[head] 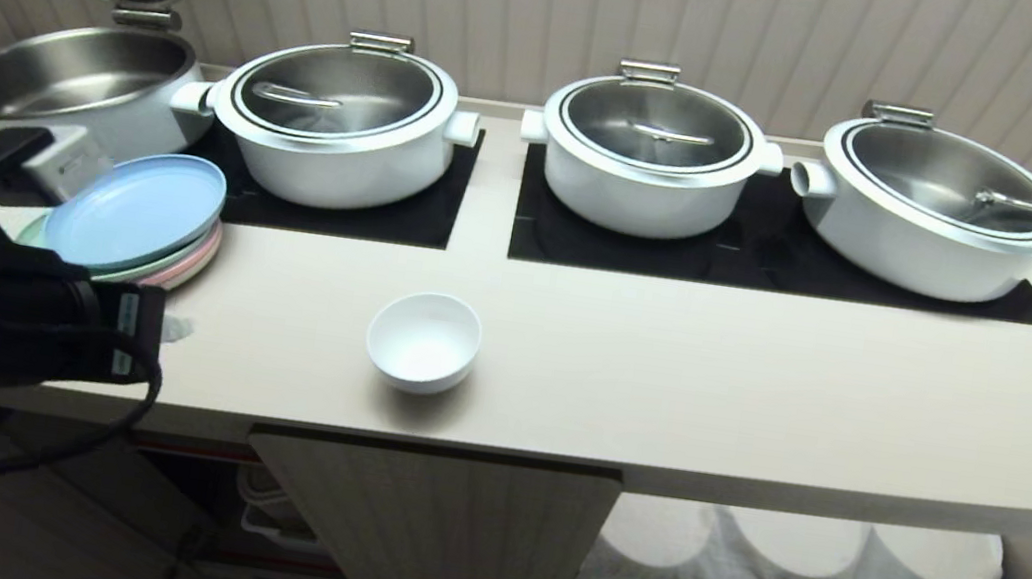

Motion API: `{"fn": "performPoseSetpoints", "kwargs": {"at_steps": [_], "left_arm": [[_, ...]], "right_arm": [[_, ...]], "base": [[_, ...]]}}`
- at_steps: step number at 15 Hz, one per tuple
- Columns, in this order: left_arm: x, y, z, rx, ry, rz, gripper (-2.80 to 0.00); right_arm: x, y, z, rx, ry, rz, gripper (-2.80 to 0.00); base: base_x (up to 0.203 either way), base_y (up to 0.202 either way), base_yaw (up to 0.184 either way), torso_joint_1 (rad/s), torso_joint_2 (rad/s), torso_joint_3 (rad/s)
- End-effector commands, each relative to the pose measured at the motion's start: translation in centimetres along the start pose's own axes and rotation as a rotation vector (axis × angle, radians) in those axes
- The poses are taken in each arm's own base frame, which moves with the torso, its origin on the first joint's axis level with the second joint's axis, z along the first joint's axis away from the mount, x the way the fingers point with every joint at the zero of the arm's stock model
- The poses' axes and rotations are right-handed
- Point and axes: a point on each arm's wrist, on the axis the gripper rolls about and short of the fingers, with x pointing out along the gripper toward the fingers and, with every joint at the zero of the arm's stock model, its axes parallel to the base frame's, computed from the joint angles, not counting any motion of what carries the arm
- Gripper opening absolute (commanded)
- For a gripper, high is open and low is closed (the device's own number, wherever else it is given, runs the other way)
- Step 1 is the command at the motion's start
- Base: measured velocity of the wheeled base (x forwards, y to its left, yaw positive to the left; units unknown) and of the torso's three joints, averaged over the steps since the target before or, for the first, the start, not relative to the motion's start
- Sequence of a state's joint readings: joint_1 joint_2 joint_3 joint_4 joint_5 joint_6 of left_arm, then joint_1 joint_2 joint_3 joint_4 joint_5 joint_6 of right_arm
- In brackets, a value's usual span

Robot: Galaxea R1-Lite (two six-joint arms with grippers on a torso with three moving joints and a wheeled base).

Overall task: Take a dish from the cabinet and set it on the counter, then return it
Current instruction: Pick up the bowl from the table

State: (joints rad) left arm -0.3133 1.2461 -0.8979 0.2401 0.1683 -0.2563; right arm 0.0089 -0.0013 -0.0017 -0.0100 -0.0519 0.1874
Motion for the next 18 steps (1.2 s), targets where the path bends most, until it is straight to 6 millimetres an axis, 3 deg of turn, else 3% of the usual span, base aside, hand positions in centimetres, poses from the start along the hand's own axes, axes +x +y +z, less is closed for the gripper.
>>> {"fn": "performPoseSetpoints", "kwargs": {"at_steps": [1, 6, 12, 18], "left_arm": [[-2.5, 1.5, -1.9, 0.024, -0.110, 0.021, -2.80], [-5.5, 4.7, -7.8, 0.069, -0.352, 0.076, -2.80], [-8.7, 5.7, -15.2, 0.082, -0.617, 0.103, -2.80], [-8.8, 6.2, -21.6, 0.141, -0.738, 0.105, -2.80]], "right_arm": [[0.0, 0.0, 0.0, 0.001, 0.001, 0.000, -2.80], [0.0, 0.0, 0.0, 0.000, 0.001, 0.000, -2.80], [0.0, 0.0, 0.0, 0.001, 0.001, 0.000, -2.80], [0.0, 0.0, 0.0, 0.001, 0.001, 0.001, -2.80]], "base": [[0.000, 0.000, 0.000, 0.000, 0.00, 0.000], [0.000, 0.000, 0.000, 0.000, 0.00, 0.000], [0.000, 0.000, 0.000, 0.000, 0.00, 0.000], [0.000, 0.000, 0.000, 0.000, 0.00, 0.000]]}}
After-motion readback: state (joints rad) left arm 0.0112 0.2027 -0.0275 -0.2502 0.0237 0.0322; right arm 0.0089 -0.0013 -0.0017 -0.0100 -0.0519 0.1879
